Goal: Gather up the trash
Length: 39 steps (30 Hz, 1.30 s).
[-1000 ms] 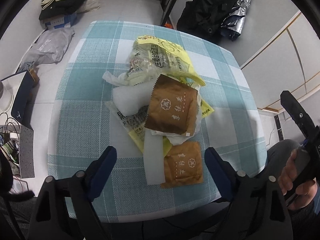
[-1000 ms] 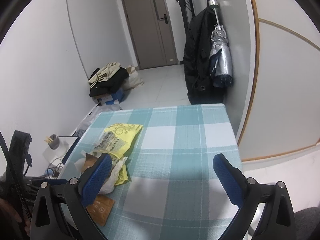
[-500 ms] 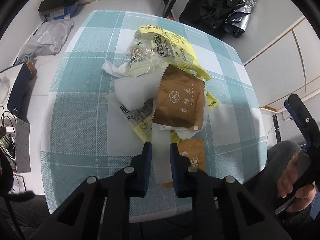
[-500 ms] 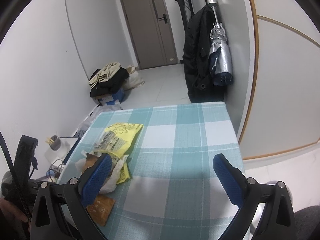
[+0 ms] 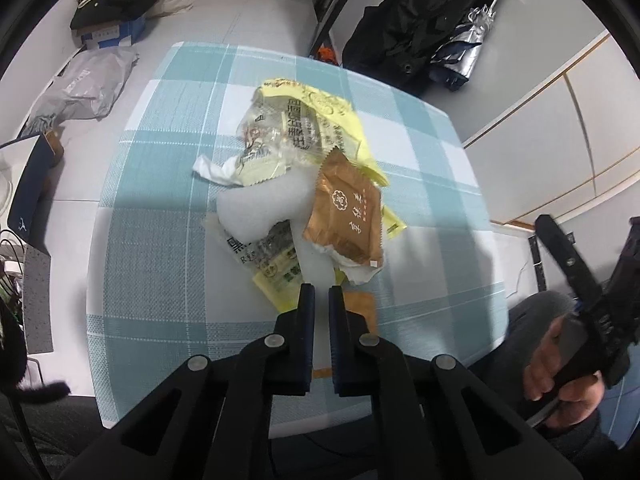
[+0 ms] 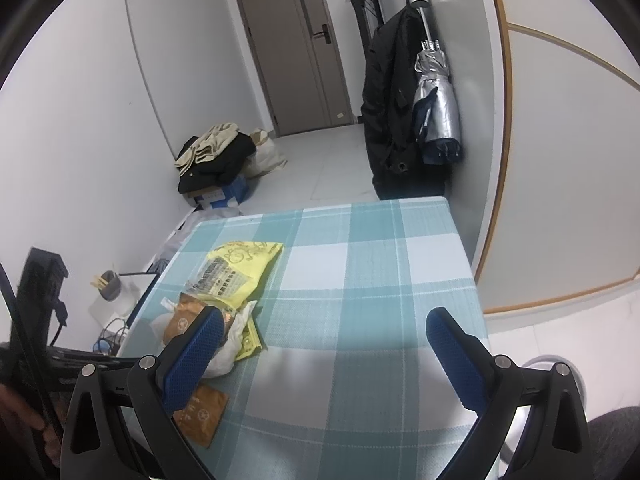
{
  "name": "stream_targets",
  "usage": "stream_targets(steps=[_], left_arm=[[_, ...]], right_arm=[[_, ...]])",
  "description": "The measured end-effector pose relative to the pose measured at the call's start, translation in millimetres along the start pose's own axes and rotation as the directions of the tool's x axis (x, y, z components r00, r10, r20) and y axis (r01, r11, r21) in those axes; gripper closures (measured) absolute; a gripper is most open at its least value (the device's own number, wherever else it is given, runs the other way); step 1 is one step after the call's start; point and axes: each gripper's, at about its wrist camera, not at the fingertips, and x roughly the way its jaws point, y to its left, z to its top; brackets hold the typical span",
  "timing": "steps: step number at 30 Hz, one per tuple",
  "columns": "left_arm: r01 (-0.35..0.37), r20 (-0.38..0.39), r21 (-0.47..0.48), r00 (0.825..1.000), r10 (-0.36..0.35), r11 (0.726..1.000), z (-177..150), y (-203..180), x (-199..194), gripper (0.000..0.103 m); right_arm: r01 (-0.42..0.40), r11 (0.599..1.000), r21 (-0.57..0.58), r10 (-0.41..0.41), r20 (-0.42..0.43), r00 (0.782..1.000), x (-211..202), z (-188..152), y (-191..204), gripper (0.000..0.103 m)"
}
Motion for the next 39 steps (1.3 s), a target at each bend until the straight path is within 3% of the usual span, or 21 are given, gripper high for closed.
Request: stream_targets(steps=[15, 23, 27, 34, 39], left_arm=[[0.094, 0.094, 0.045, 0.991, -0.098, 0.995, 17.0, -26.4, -41.9, 0.100], [0.092, 0.180, 0.064, 0.978, -0.102, 0.994, 24.4, -31.5, -63.3, 0.100], [0.090, 0.237, 0.061, 0.966, -0.102, 0.994, 28.3, -28.6, -70.0, 0.100], [0.151, 0.339, 0.060, 0.927, -0.162, 0.987, 28.8, -15.0, -78.0, 0.100], [0.187, 0.365, 0.043, 0.912, -0.190, 0.981, 30.1, -2.6, -78.9, 0.100]], right_arm=[[0.004, 1.000, 0.023, -0.004, -0.011, 1.000, -2.5, -3.2, -2.2, 0.001], [-0.001, 1.000, 0.028, 0.001, -0.015, 1.000, -1.3, -3.0, -3.2, 0.001], [-0.005, 1.000, 0.027, 0.006, -0.028, 1.000, -1.8, -4.9, -3.0, 0.001], [-0.043, 0.999, 0.031, 0.045, -0.087, 0.995, 0.8, -9.5, -1.9, 0.001], [-0.103, 0.991, -0.090, 0.090, -0.135, 0.987, 3.6, -12.7, 19.1, 0.001]])
